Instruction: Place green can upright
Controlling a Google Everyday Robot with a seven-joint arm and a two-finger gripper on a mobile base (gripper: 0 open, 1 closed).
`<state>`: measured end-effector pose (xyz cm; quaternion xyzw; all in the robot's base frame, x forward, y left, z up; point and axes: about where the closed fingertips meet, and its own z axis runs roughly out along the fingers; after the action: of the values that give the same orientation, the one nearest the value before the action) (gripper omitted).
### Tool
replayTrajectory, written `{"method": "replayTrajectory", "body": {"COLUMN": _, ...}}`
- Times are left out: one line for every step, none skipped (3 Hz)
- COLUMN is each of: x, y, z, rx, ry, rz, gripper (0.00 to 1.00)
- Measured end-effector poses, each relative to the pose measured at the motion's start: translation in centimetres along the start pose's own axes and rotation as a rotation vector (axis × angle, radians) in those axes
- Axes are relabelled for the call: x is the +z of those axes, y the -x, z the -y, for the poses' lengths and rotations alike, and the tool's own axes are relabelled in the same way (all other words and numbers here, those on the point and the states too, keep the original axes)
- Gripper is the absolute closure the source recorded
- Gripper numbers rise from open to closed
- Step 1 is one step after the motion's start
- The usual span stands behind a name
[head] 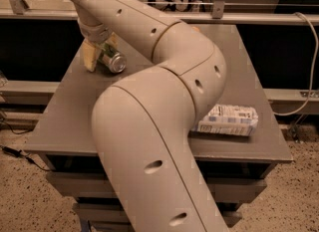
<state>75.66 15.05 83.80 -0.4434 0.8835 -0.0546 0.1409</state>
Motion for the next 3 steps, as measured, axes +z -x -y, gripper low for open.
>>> {"method": "replayTrajectory", "body": {"x": -0.5, "y": 0.1, "z": 0.1, "rx": 0.0, "ry": 0.0, "rz": 0.0, "gripper": 0.79}}
{"method": "replayTrajectory", "body": {"x": -0.7, "y": 0.0, "z": 0.3, "rx": 0.003, "ry": -0.001, "rz": 0.01, "gripper": 1.0}}
{"method": "replayTrajectory", "body": {"x": -4.3, "y": -1.0, "z": 2.5, "rx": 0.039, "ry": -0.009, "rz": 0.158, "gripper": 1.0}}
